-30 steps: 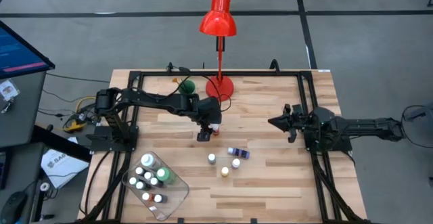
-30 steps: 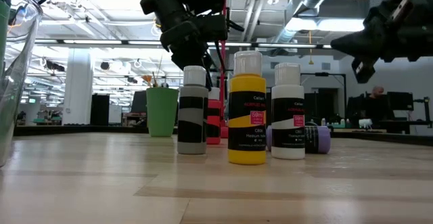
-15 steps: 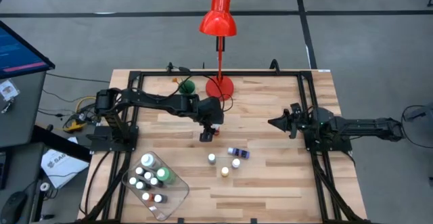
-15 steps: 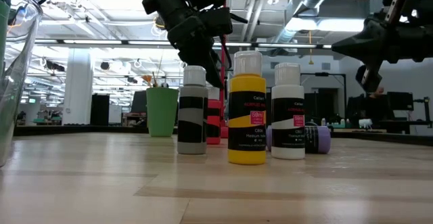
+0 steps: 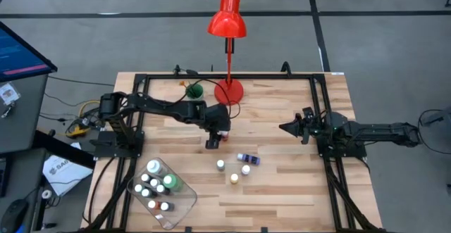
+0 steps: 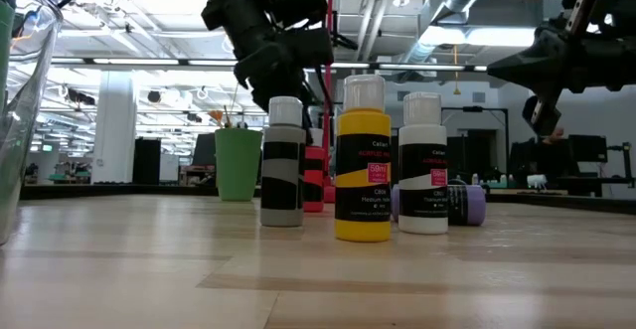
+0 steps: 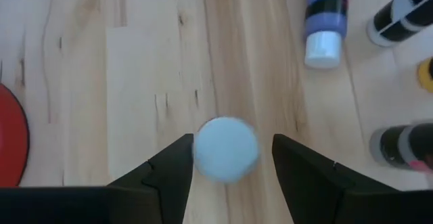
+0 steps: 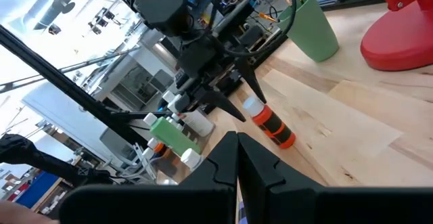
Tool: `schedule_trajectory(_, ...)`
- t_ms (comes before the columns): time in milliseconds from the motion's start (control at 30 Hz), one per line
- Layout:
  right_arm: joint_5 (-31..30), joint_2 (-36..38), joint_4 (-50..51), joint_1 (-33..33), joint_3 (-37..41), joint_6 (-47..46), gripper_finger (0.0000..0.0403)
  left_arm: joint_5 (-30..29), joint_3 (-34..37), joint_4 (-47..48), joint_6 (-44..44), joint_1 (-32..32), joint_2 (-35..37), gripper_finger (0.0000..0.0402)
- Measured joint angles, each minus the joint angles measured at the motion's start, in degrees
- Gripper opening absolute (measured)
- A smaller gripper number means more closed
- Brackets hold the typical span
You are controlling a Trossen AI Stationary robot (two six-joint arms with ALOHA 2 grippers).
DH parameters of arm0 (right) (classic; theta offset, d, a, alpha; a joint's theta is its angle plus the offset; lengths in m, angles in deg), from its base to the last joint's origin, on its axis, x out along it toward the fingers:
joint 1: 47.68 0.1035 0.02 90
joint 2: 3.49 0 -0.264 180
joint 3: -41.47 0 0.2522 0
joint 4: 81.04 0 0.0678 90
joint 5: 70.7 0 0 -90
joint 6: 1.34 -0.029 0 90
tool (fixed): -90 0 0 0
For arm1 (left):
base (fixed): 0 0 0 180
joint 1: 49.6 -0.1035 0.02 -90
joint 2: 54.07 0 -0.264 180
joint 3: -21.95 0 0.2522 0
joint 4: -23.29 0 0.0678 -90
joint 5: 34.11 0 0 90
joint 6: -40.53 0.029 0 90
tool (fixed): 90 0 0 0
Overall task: Pick & Place Paint Supplies
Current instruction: Put the orange coloring bottle into the transparent bin
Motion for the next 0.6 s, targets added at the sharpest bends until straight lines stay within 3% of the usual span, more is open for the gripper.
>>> schedule_trajectory(333, -0.01, 0.00, 0.01, 0.00, 0.02, 0.00, 0.0000, -0.29, -0.04, -1.70, -0.23, 0.65, 0.46, 0.0186)
schedule_trajectory(600, -0.01, 0.00, 0.01, -0.01, 0.02, 0.00, 0.0000, -0.28, -0.04, -2.11, -0.29, 0.65, 0.46, 0.0104)
